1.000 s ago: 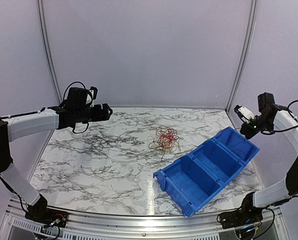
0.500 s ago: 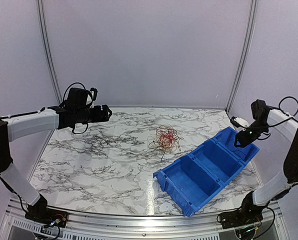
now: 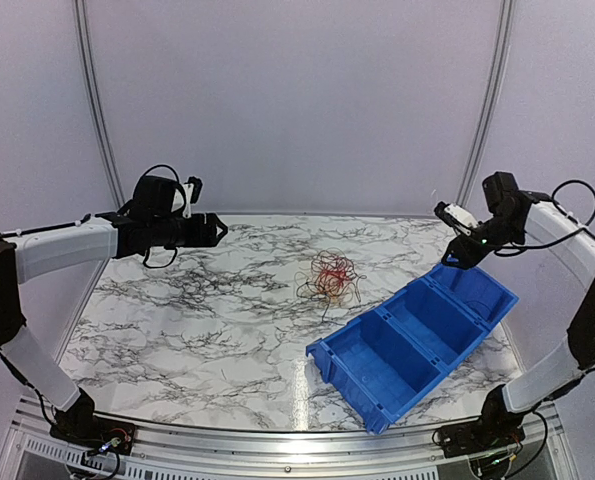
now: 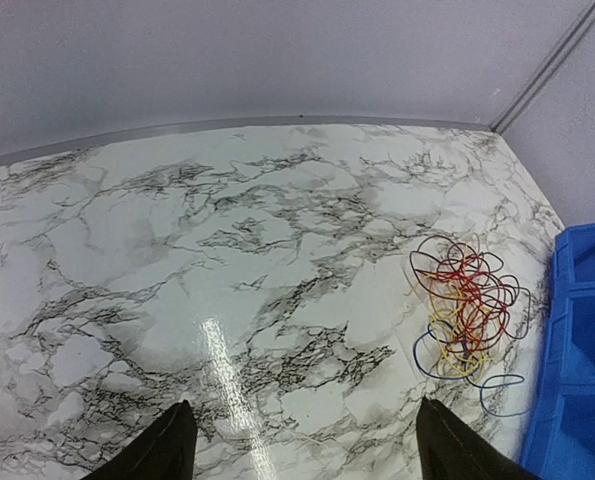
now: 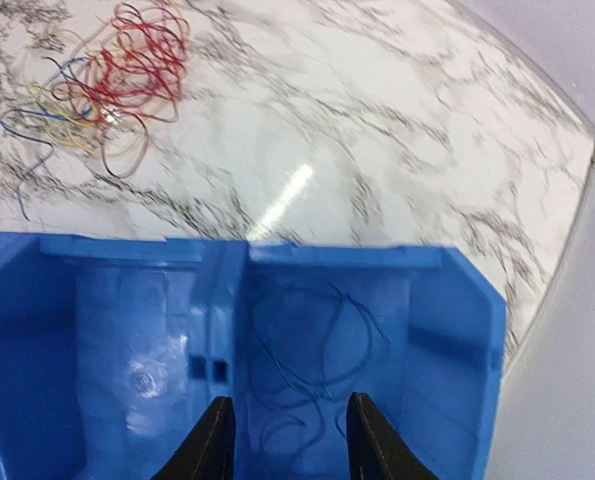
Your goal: Untangle the cables
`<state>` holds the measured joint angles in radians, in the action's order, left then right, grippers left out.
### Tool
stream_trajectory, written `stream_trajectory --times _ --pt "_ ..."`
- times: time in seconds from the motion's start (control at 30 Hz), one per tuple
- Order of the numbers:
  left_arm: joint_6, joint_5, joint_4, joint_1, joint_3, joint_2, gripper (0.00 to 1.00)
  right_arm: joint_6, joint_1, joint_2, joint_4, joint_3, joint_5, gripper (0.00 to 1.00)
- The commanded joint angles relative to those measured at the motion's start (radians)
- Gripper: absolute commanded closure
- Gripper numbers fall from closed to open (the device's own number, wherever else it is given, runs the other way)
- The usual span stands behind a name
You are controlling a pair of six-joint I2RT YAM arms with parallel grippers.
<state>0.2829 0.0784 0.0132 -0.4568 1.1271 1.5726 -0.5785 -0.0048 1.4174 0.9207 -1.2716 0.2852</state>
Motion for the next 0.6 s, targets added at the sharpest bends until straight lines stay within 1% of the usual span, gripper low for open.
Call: stream_trajectory --times 0.0,0.1,0.23,0.3,0.47,0.57 --pt "-0.056 0.18 0.009 0.004 0.041 0.035 0.23 0.042 0.106 0.064 -0.11 -0.085 0.11 0.69" --pt "-0.04 0.246 0.01 0.003 0.053 0.059 0.24 0.05 0.178 0.13 -0.148 -0.129 0.127 0.74" --pt "-0.025 0.277 0.006 0.0 0.059 0.074 0.24 0.03 0.276 0.244 -0.141 -0.194 0.162 0.75" --pt "-0.009 0.289 0.001 -0.002 0.058 0.076 0.24 0.016 0.331 0.286 -0.149 -0.208 0.165 0.71" --pt "-0.004 0.276 0.0 -0.013 0.056 0.078 0.24 -0.041 0.483 0.386 -0.157 -0.241 0.17 0.58" --pt "-0.011 0.279 0.0 -0.013 0.056 0.084 0.23 -0.053 0.554 0.444 -0.18 -0.252 0.154 0.54"
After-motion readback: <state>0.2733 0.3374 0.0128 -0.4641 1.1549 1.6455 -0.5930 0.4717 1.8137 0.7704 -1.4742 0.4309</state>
